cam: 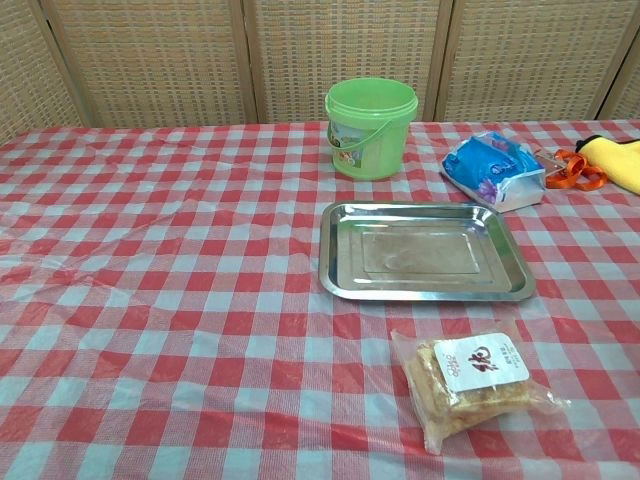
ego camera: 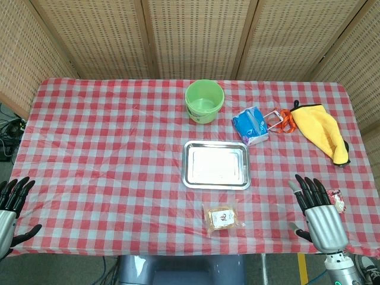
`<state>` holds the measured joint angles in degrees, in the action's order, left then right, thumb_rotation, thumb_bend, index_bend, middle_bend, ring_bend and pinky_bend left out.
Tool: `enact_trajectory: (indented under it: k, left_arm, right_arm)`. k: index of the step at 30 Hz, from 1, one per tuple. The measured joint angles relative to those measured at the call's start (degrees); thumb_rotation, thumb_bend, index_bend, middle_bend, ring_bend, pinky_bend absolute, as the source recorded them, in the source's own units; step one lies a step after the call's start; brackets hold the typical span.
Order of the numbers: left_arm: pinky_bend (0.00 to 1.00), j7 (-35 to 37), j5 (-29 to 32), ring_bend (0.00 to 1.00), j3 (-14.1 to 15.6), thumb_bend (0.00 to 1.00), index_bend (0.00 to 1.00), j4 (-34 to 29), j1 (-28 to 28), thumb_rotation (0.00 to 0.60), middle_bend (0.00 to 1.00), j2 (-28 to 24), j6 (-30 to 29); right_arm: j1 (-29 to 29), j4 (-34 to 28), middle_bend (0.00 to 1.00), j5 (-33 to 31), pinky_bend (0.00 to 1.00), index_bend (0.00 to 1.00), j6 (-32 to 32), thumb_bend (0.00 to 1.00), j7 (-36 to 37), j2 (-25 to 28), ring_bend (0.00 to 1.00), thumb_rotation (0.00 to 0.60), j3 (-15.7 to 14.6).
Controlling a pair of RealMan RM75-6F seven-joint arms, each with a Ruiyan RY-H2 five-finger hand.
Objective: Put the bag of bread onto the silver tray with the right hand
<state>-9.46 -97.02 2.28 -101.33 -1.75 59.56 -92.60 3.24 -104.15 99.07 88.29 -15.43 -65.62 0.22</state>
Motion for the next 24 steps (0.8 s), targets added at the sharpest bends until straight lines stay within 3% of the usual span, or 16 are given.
enact_trajectory:
  k: [24]
  left_arm:
    - [0.0,0.7,0.1,0.0,0.2,0.0,0.0,-0.5,0.2,0.6,0.0,-0.8,0.5]
  right_arm:
    - [0.2,-0.3,0.0,-0.4,0.0,0.0,-0.8,0.09,0.0,0.2,0.0,0.6,-0.1]
